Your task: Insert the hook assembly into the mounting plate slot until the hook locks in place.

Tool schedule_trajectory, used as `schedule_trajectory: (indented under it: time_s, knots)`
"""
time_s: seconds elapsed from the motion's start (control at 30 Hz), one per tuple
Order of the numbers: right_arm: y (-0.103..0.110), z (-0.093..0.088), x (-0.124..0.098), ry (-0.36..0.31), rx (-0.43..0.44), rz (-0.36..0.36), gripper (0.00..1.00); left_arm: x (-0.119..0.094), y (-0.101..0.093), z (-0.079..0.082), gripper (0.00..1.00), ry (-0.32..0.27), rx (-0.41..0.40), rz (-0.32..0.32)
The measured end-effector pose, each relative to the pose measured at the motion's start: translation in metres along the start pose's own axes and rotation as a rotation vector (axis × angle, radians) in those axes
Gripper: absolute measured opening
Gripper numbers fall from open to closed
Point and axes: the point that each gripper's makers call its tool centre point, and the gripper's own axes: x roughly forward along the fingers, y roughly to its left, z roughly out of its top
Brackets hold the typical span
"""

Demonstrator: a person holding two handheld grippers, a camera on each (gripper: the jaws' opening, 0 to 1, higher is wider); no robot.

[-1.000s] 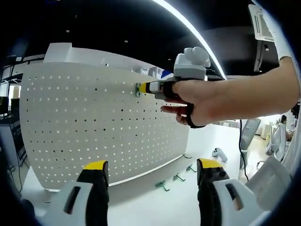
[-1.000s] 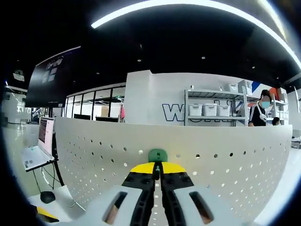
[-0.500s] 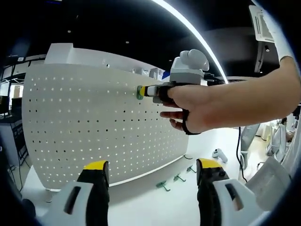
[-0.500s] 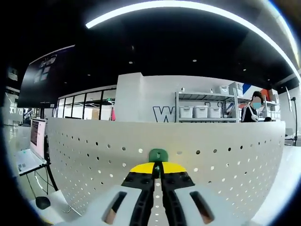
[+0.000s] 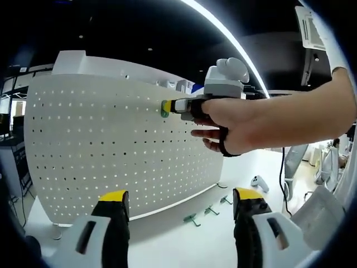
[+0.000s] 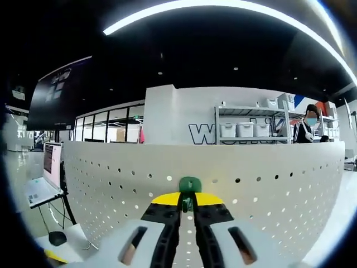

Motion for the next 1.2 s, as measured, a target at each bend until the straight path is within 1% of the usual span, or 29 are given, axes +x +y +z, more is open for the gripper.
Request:
schedule_trajectory:
  time_s: [0.07, 0.1, 0.17, 0.23, 0.4, 0.47, 0.53, 0.63, 0.7, 0.73, 0.8, 0.9, 1.0, 1.03, 1.13, 1.2]
  knots:
    - [0.001, 0.0, 0.0, -0.004, 0.013, 0.013, 0.11, 0.0, -0.001, 0.0, 0.78, 0.001, 0.003, -0.002]
    - [0.002, 0.0, 0.0, -0.006, 0.033, 0.025, 0.12, 0.001, -0.001, 0.0, 0.78, 0.0, -0.002, -0.003]
    - [0.002, -0.001, 0.0, 0.003, 0.025, 0.028, 0.14, 0.001, -0.001, 0.001, 0.79, -0.002, -0.002, -0.002]
    - [0.006, 0.0, -0.001, 0.006, 0.039, 0.051, 0.18, 0.001, -0.001, 0.0, 0.79, -0.001, -0.001, -0.003]
    - [0.008, 0.001, -0.004, -0.005, 0.043, 0.079, 0.29, 0.0, 0.0, 0.001, 0.79, -0.003, -0.001, -0.001]
    - [0.007, 0.002, -0.005, -0.008, 0.022, 0.088, 0.31, 0.0, 0.0, 0.001, 0.79, -0.001, 0.001, 0.001]
    - [0.006, 0.004, -0.005, -0.012, 0.032, 0.102, 0.33, -0.001, 0.0, 0.001, 0.79, -0.003, -0.002, 0.002]
    - [0.009, 0.007, -0.007, -0.02, -0.003, 0.138, 0.35, 0.0, -0.001, 0.0, 0.79, 0.001, -0.001, -0.002]
    - [0.01, 0.008, -0.009, -0.011, 0.01, 0.159, 0.37, -0.001, -0.003, 0.001, 0.79, -0.005, -0.001, -0.004]
    - [0.01, 0.01, -0.011, -0.021, 0.009, 0.169, 0.38, -0.001, -0.003, 0.001, 0.79, -0.005, 0.0, -0.004]
    - [0.008, 0.01, -0.012, -0.021, 0.008, 0.179, 0.44, 0.0, -0.004, 0.001, 0.79, -0.006, -0.004, -0.004]
    - [0.006, 0.01, -0.014, -0.02, 0.03, 0.19, 0.5, 0.0, -0.006, 0.0, 0.79, -0.003, -0.001, -0.007]
    - [0.008, 0.013, -0.017, -0.037, 0.043, 0.206, 0.59, 0.0, -0.007, 0.001, 0.79, -0.006, 0.0, -0.009]
    - [0.009, 0.012, -0.017, -0.026, 0.036, 0.208, 0.59, 0.0, -0.006, 0.002, 0.79, -0.007, 0.001, -0.008]
    - [0.01, 0.009, -0.019, -0.015, 0.055, 0.211, 0.63, 0.0, -0.006, 0.001, 0.79, -0.004, 0.0, -0.008]
    - [0.011, 0.008, -0.02, -0.015, 0.066, 0.211, 0.64, 0.0, -0.006, 0.001, 0.79, -0.006, 0.002, -0.008]
